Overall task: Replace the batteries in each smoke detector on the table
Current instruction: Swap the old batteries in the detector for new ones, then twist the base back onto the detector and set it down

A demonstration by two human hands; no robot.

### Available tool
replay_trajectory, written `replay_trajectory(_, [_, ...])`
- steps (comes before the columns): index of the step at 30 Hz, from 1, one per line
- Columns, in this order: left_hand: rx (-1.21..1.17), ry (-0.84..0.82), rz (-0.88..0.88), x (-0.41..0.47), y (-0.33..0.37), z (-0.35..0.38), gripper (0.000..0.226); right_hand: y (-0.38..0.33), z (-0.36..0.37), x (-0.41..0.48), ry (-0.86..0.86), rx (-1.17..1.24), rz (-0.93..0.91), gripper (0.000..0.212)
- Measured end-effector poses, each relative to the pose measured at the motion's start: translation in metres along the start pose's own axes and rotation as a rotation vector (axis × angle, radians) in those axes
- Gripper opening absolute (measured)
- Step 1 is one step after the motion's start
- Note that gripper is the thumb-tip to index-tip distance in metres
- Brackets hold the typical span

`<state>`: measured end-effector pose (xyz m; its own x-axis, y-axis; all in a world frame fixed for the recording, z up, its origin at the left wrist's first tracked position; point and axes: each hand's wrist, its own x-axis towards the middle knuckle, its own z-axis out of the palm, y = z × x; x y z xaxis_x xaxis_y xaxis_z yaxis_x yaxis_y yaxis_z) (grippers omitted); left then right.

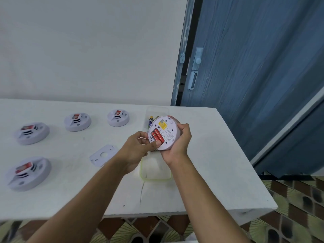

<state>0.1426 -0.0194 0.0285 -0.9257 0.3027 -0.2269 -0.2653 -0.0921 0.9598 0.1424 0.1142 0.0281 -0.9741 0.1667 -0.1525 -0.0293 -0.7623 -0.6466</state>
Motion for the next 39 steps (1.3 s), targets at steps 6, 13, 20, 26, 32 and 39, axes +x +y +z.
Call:
replay_trajectory(6, [-0.048, 0.053, -0.005, -0.004, -0.002, -0.005, 0.045, 0.01, 0.004, 0.002, -0.008, -0.005, 0.012, 0.04])
replay_trajectory(13, [0.21, 0.165, 0.128, -0.007, -0.002, -0.029, 0.031, 0.025, 0.01, 0.005, -0.006, 0.026, 0.081, 0.036])
replay_trajectory(20, [1.121, 0.414, 0.053, -0.005, -0.011, -0.1, 0.041, 0.044, 0.01, 0.011, -0.062, 0.094, 0.14, 0.046])
replay_trajectory(26, [1.384, 0.325, -0.108, -0.004, -0.03, -0.132, 0.08, 0.054, 0.02, 0.009, -0.073, 0.125, 0.22, 0.036])
replay_trajectory(32, [1.266, 0.418, 0.009, -0.01, -0.033, -0.133, 0.069, 0.065, 0.023, 0.012, -0.02, 0.07, 0.268, 0.039])
replay_trajectory(39, [0.986, 0.551, 0.238, -0.015, -0.015, -0.123, 0.071, 0.066, 0.028, 0.008, -0.001, -0.005, 0.3, 0.035])
